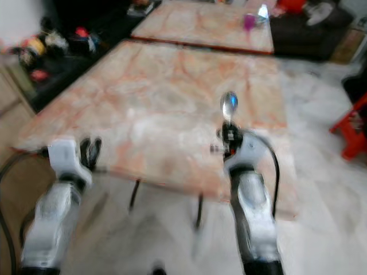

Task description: Setting the table

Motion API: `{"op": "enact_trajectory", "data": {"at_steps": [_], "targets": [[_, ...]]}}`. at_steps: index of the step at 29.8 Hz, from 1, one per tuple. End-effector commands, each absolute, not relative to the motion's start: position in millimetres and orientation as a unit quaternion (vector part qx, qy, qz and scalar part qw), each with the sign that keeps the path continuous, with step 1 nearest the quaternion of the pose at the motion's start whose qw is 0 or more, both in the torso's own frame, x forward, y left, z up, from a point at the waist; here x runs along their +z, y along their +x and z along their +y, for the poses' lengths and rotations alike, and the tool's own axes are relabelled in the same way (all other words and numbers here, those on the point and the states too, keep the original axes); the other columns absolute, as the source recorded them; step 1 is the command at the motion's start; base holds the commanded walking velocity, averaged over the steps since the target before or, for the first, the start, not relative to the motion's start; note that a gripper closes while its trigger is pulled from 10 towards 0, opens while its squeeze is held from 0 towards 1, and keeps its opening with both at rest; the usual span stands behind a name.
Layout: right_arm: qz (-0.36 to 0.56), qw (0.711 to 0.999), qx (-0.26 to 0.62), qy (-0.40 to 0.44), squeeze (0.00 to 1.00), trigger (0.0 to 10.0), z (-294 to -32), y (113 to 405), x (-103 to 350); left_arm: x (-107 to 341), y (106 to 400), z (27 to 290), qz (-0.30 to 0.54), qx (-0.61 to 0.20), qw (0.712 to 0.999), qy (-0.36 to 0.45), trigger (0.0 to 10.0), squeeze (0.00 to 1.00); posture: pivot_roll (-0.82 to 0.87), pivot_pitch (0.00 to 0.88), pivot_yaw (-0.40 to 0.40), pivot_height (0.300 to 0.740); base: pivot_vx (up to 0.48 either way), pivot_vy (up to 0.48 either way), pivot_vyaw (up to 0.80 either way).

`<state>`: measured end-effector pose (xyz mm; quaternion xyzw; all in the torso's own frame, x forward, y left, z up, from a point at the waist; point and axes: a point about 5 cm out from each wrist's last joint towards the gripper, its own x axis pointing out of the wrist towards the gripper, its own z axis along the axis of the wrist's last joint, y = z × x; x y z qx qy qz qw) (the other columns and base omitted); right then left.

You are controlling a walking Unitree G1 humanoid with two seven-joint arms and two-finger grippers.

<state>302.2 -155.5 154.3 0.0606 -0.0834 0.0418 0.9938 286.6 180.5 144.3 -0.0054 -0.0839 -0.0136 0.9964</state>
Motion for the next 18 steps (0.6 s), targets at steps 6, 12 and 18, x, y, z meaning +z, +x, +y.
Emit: {"op": "enact_trajectory", "data": {"at_steps": [6, 12, 18], "targets": [[-0.087, 0.994, 0.042, 0.057, 0.00, 10.0, -156.4, 301.4, 155.1, 146.2, 287.1, 178.4, -0.088, -0.015, 0.996, -0.006, 10.0, 0.00, 0.06, 0.070, 0.007, 0.740, 0.000, -0.390, 0.00], [-0.090, 0.993, 0.045, 0.061, 0.00, 10.0, -155.8, 301.9, 155.5, 146.0, 286.9, 178.2, -0.089, -0.016, 0.996, -0.006, 10.0, 0.00, 0.06, 0.065, 0.007, 0.740, 0.000, -0.387, 0.00], [-0.089, 0.993, 0.053, 0.060, 0.00, 10.0, -151.6, 302.2, 154.7, 146.3, 287.0, 177.0, -0.090, -0.018, 0.996, -0.007, 10.0, 0.00, 0.07, 0.051, 0.007, 0.740, 0.000, -0.387, 0.00]]}}
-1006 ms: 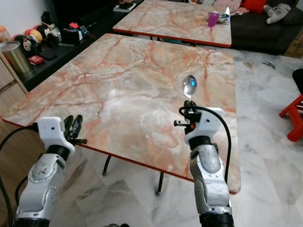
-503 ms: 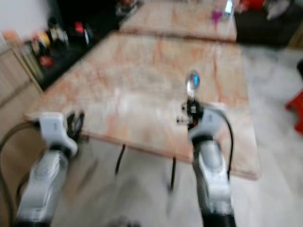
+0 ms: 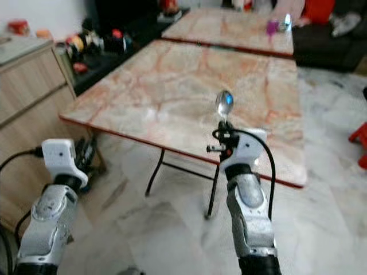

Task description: Setting the table

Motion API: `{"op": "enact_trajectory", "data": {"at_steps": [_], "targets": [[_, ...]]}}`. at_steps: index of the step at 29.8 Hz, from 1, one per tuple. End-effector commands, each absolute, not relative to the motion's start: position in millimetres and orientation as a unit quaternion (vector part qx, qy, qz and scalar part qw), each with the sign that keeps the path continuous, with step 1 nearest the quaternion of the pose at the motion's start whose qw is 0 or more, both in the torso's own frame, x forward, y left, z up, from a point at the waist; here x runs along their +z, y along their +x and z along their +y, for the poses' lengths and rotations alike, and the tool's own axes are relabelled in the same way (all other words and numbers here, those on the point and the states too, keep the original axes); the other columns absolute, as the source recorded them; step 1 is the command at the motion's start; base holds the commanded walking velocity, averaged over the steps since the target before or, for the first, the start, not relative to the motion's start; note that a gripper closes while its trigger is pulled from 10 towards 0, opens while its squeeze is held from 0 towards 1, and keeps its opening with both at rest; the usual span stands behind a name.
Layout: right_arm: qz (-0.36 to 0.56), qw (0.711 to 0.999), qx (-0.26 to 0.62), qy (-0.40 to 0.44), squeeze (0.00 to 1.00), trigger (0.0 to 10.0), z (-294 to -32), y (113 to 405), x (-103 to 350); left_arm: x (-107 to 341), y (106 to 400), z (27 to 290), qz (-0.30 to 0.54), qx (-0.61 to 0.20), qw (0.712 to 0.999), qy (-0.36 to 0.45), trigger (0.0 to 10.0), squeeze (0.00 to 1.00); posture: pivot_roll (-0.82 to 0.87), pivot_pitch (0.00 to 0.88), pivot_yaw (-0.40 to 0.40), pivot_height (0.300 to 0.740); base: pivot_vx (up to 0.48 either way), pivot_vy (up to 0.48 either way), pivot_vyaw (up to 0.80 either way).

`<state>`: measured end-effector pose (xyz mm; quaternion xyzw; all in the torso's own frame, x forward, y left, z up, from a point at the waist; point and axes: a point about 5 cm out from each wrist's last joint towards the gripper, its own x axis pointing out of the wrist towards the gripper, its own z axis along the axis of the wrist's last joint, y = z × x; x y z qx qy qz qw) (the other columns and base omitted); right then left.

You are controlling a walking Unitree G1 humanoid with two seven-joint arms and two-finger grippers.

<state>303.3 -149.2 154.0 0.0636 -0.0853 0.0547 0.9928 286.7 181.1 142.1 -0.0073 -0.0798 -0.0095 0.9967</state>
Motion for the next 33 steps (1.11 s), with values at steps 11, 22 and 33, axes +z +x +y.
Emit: {"op": "enact_trajectory", "data": {"at_steps": [11, 22, 33], "targets": [[-0.092, 0.993, 0.054, 0.057, 0.00, 10.0, -151.4, 303.0, 155.6, 146.6, 287.0, 176.2, -0.090, -0.022, 0.996, -0.006, 10.0, 0.00, 0.06, 0.047, 0.009, 0.740, 0.000, -0.388, 0.00], [-0.099, 0.993, 0.044, 0.037, 0.00, 10.0, -154.9, 300.7, 156.8, 147.6, 287.4, 175.3, -0.089, -0.026, 0.996, -0.005, 10.0, 0.00, 0.06, 0.072, 0.015, 0.740, 0.000, -0.388, 0.28], [-0.099, 0.993, 0.047, 0.036, 0.00, 10.0, -153.9, 300.7, 156.7, 148.4, 288.3, 176.7, -0.089, -0.024, 0.996, -0.003, 10.0, 0.00, 0.07, 0.076, 0.019, 0.740, 0.000, -0.223, 0.77]]}}
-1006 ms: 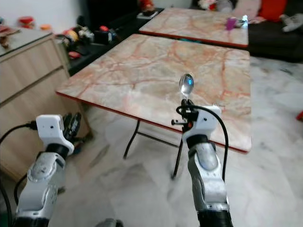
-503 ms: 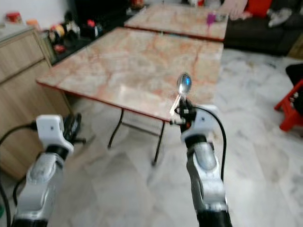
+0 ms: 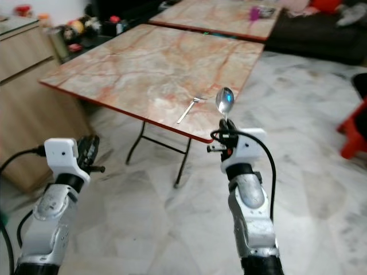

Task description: Setting the table

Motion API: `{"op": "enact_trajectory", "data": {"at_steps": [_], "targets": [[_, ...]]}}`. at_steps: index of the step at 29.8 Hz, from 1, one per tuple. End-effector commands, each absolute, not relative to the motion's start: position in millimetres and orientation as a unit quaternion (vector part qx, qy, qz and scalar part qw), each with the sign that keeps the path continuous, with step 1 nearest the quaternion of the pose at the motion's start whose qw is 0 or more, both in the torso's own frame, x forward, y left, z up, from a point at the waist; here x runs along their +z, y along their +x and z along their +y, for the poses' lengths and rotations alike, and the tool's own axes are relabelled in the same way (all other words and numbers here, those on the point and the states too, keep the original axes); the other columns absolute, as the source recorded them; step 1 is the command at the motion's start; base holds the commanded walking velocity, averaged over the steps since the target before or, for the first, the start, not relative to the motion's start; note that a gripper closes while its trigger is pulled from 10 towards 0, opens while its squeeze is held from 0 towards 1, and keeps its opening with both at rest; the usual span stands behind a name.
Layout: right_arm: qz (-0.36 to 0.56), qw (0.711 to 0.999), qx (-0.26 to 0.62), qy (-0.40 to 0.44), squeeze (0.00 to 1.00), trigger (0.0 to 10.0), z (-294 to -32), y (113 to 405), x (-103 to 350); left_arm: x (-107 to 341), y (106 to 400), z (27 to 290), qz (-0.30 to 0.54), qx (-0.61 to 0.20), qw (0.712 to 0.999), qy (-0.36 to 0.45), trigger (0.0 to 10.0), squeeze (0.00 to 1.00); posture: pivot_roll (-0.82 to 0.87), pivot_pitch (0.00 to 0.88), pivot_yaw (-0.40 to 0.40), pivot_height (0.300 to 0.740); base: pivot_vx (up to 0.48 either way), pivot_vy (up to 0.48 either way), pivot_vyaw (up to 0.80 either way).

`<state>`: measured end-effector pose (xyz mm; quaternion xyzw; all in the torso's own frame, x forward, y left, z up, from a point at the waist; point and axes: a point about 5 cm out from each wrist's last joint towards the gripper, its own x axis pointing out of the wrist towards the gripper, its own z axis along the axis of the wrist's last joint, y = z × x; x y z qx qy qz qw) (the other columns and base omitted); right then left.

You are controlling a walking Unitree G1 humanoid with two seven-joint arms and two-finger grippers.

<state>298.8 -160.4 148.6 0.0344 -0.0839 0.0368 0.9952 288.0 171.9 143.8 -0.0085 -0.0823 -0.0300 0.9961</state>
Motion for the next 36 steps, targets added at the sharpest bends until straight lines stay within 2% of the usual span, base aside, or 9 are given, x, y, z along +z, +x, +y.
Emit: {"op": "enact_trajectory", "data": {"at_steps": [1, 36], "targets": [[-0.099, 0.993, 0.047, 0.036, 0.00, 10.0, -153.8, 300.6, 156.6, 148.4, 288.4, 176.8, -0.088, -0.025, 0.996, -0.003, 10.0, 0.00, 0.07, 0.076, 0.019, 0.740, 0.000, 0.000, 0.77], [-0.096, 0.993, 0.048, 0.039, 0.00, 10.0, -153.8, 300.4, 154.4, 148.0, 287.6, 178.3, -0.084, -0.030, 0.996, 0.005, 10.0, 0.00, 0.07, 0.055, 0.026, 0.740, 0.000, 0.000, 0.78]]}}
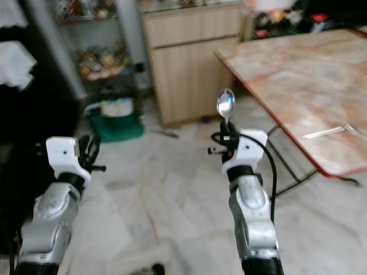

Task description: Setting the table

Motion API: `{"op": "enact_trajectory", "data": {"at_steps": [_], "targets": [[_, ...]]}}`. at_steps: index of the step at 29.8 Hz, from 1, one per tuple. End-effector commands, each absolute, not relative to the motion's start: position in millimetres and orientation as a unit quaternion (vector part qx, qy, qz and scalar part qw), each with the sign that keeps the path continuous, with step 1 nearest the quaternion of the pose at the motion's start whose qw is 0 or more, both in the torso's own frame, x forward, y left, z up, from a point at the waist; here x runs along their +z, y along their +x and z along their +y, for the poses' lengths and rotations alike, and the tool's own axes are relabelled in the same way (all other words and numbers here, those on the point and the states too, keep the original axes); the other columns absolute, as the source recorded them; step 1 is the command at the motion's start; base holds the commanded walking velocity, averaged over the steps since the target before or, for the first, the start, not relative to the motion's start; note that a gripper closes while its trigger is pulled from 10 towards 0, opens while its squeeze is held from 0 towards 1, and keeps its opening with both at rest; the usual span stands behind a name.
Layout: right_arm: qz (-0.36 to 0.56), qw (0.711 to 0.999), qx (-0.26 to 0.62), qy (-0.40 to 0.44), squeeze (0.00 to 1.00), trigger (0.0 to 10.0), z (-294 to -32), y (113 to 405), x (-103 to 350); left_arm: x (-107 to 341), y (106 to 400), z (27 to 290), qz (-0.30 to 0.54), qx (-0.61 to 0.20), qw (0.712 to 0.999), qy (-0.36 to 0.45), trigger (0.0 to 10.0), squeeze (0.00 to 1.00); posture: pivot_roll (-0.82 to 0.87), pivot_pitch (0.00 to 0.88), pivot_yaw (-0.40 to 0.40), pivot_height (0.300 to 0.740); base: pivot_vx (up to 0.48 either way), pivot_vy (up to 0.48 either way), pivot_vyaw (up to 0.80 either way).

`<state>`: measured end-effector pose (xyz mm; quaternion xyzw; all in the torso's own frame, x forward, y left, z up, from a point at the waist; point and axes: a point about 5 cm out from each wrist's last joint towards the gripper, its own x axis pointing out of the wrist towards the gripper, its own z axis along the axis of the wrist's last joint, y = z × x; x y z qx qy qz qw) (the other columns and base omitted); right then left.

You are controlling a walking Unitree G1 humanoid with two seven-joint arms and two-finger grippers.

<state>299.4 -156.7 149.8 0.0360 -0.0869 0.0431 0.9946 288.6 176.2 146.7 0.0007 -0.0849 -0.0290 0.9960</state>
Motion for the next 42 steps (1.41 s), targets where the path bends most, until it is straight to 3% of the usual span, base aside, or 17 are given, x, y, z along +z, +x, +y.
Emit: {"op": "enact_trajectory", "data": {"at_steps": [1, 11, 27, 32, 34, 42], "targets": [[-0.096, 0.993, 0.048, 0.039, 0.00, 10.0, -154, 300, 154, 148, 288, 178, -0.084, -0.030, 0.996, 0.005, 10.0, 0.00, 0.07, 0.055, 0.026, 0.740, 0.000, 0.000, 0.78], [-0.070, 0.996, 0.024, 0.042, 0.00, 10.0, -166, 301, 147, 146, 287, 177, -0.080, -0.034, 0.996, 0.013, 10.0, 0.00, 0.07, 0.064, 0.025, 0.740, 0.000, 0.000, 0.12], [-0.051, 0.998, -0.007, 0.021, 0.00, 10.0, -187, 300, 141, 144, 286, 179, -0.075, -0.029, 0.997, 0.016, 10.0, 0.00, 0.07, 0.083, 0.022, 0.740, 0.000, -0.416, 0.00], [-0.031, 0.998, -0.050, 0.008, 0.00, 10.0, -219, 295, 132, 140, 287, 183, -0.066, -0.027, 0.997, 0.024, 10.0, 0.00, 0.07, 0.082, 0.025, 0.740, 0.000, -0.231, 0.00], [-0.012, 0.997, -0.081, -0.005, 0.00, 10.0, -242, 288, 125, 131, 288, 198, -0.044, -0.014, 0.998, 0.039, 10.0, 0.00, 0.06, 0.084, 0.026, 0.740, 0.000, 0.000, 0.00], [0.055, 0.988, -0.140, -0.019, 0.00, 10.0, -285, 266, 90, 97, 288, 250, 0.047, 0.057, 0.996, 0.050, 10.0, 0.00, 0.06, 0.084, 0.029, 0.740, 0.000, 0.000, 0.00]]}}
